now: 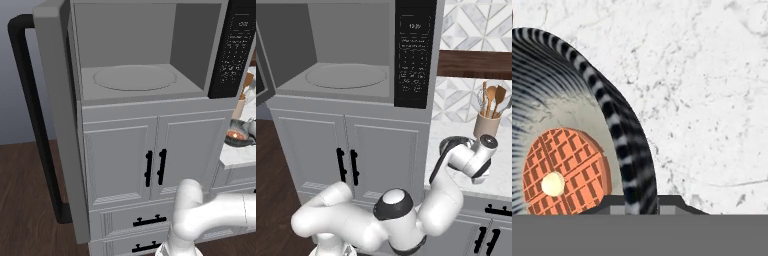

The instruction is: Open the microwave, place the bowl with waffle inside the microwave, then close the microwave door and turn it on.

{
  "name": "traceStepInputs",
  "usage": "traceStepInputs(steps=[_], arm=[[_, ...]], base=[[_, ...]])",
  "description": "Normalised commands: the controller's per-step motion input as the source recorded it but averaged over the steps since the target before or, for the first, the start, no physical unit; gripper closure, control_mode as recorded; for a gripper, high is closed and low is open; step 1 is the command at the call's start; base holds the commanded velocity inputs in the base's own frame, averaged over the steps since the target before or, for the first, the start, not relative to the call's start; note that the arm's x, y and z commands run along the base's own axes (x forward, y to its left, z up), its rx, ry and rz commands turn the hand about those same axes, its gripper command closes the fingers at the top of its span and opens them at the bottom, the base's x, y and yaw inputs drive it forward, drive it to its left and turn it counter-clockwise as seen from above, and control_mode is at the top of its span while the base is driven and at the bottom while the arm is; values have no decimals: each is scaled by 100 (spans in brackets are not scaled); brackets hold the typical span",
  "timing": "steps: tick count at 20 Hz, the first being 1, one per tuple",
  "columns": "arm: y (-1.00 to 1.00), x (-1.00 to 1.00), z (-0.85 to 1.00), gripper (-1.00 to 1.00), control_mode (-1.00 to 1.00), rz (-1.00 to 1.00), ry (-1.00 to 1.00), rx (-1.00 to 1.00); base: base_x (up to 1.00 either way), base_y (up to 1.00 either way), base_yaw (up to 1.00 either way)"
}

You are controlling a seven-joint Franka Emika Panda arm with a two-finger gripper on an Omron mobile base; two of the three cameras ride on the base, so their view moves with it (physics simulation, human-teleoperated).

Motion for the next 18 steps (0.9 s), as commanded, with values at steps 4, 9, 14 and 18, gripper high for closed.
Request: traceStepInputs(steps=[4, 9, 14, 18], arm=[[0, -42, 13, 100, -100, -3, -15, -1], [-1, -90, 52, 100, -100, -16, -28, -1], [0, -100, 17, 100, -100, -12, -16, 0], [7, -100, 7, 100, -100, -5, -12, -2]], base=[[0, 0, 0], [0, 0, 0], [0, 0, 0], [0, 0, 0]])
